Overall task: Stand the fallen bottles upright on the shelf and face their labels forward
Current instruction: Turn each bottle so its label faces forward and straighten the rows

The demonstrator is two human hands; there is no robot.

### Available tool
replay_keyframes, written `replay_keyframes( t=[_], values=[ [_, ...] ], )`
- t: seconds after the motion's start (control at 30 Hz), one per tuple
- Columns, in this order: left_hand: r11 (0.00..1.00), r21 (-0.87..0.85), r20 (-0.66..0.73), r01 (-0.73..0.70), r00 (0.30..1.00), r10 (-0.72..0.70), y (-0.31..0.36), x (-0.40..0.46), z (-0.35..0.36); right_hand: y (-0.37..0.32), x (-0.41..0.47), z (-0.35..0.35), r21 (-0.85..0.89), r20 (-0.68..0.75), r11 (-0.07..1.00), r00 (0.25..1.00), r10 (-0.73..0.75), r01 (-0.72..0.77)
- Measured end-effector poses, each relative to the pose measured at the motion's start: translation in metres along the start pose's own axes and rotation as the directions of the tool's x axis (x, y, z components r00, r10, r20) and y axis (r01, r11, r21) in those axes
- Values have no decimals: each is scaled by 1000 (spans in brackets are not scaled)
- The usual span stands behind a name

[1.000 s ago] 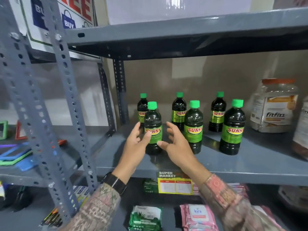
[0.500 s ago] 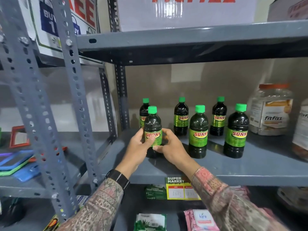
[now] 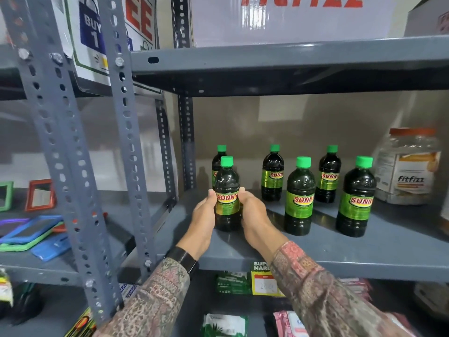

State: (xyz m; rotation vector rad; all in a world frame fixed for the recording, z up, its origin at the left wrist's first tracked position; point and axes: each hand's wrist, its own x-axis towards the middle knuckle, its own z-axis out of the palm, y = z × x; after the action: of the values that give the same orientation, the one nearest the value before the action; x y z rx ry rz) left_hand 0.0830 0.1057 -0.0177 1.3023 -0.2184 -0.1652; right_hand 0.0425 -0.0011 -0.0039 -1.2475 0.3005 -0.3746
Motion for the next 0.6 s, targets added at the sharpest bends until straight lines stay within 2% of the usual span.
replay_keyframes(
  t=[0.23, 0.6],
  values=[
    [1000, 5, -64, -27, 998, 27, -2, 1, -4, 15, -2, 14, -17, -16, 998, 998, -68, 67],
    [1000, 3, -52, -24, 998, 24, -2, -1, -4, 7, -16, 15, -30, 25, 994, 995, -100, 101]
  ],
)
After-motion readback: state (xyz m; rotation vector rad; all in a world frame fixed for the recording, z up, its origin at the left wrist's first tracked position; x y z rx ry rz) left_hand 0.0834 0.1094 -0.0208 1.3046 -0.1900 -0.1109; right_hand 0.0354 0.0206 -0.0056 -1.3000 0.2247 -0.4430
